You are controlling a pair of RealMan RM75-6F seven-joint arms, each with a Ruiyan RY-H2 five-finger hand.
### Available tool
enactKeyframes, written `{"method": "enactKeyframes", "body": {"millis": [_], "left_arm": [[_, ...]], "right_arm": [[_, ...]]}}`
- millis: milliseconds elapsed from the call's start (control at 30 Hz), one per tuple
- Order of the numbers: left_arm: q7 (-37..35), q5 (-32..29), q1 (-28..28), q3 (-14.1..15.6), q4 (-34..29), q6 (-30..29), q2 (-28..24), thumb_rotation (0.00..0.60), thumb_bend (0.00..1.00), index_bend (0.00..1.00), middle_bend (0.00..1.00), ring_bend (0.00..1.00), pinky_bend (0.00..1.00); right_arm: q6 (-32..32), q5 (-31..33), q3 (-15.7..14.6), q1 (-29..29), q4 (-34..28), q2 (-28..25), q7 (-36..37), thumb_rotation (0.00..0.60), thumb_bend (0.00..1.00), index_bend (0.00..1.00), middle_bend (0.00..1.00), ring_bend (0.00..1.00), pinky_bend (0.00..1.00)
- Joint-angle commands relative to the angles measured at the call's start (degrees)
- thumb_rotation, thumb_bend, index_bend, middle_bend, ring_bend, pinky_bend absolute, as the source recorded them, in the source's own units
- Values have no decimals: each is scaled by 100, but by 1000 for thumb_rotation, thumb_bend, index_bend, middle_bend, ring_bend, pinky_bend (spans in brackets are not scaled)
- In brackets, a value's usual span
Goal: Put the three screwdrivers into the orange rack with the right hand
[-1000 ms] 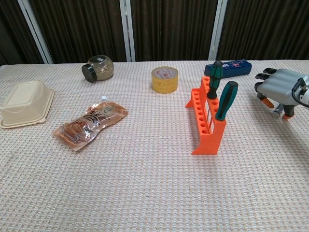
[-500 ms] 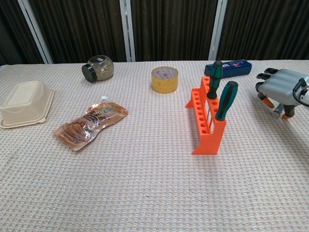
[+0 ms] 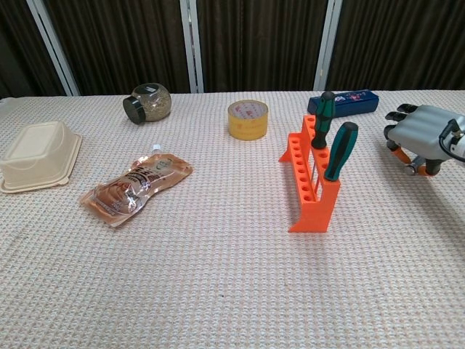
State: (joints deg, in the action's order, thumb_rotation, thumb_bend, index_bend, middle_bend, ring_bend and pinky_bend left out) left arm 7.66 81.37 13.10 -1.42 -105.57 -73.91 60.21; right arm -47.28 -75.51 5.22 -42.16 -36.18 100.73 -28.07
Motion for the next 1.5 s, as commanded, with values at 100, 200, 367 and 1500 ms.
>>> {"method": "enactKeyframes", "body": {"millis": [100, 200, 367, 1500], "left_arm": [[11, 0, 11, 6, -16, 22, -14, 600, 293, 210, 0, 0, 0], [14, -5, 15, 9, -24, 33, -23, 600, 292, 204, 0, 0, 0], [9, -10, 15, 13, -30, 37, -43, 600, 292, 194, 0, 0, 0], [-23, 79, 100, 50, -78, 173, -68, 600, 293, 156, 0, 0, 0]], "right_arm": [[17, -10, 12, -1, 32, 37, 12, 600, 254, 544, 204, 0, 0], [5, -18, 20, 0, 65, 76, 4, 600, 259, 548, 205, 0, 0], [1, -7, 48, 2, 137, 137, -2, 600, 271, 568, 204, 0, 0], [189, 1638, 1348, 337, -3869, -2258, 1214, 600, 351, 661, 247, 0, 0]]}}
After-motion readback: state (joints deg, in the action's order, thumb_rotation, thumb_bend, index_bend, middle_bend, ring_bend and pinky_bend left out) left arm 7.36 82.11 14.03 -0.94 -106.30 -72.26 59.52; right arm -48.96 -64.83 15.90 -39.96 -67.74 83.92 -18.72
